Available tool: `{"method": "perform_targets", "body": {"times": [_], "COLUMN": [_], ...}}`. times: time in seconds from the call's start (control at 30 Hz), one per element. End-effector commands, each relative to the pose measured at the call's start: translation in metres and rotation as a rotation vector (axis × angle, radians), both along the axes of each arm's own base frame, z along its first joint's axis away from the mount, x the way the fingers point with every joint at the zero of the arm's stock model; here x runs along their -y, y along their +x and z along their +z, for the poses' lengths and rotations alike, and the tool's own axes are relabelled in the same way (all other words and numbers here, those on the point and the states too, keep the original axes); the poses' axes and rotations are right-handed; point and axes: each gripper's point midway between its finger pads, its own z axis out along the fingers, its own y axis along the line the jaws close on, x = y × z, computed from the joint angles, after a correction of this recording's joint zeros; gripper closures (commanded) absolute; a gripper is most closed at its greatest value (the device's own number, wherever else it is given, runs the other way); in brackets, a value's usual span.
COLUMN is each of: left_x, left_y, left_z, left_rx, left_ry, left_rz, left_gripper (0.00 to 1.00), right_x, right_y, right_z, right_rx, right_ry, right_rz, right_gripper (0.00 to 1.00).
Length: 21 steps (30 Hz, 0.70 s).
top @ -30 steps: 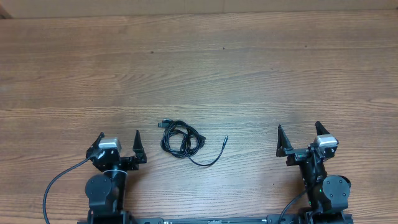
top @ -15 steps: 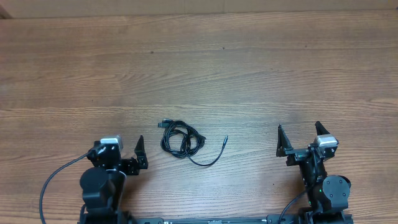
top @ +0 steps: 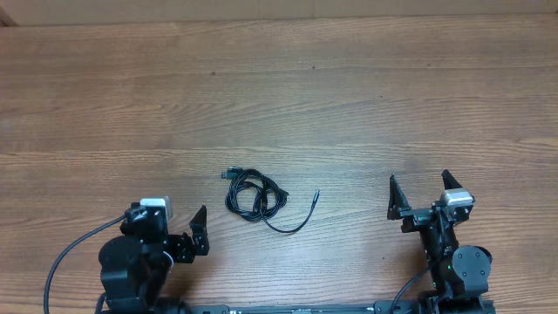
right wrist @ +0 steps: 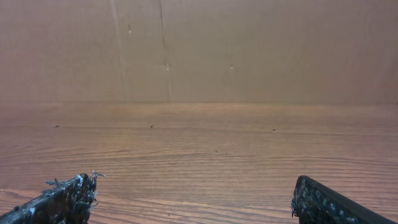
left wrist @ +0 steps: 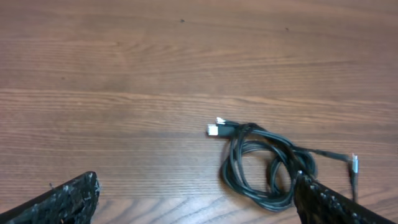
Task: Untangle cables
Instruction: 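Move the left gripper over the black cable bundle and lower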
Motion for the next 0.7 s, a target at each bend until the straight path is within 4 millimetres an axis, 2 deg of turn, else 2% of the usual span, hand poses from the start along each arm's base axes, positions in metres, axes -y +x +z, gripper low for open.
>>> {"method": "perform_targets", "body": {"times": [0.0,0.23,0.5,0.67], "left_x": [0.014,0.023,0.029,0.041], "left_y": [0.003,0.014,0.016,0.014], "left_z": [0.022,0.036,0.04,0.032], "left_rx": [-0.022,-0.18,-0.509,-0.68], "left_ry": [-0.062,-0.112,-0.145,-0.149], "left_rz": [-0.069,-0.109,-0.124,-0.16], "left_gripper": [0.0,0.0,0.0,0.0], "right_x": [0.0,0.0,0.0,0.0], "right_y": [0.0,0.0,0.0,0.0], "right_z": [-0.001,-0.001,-0.001,-0.001], "right_rx": [0.006,0.006,0.006,0.006], "right_ry": [-0.005,-0.005,-0.005,-0.004], "right_rz": [-0.004,-0.004,-0.004,-0.004], "right_gripper": [0.0,0.0,0.0,0.0]}}
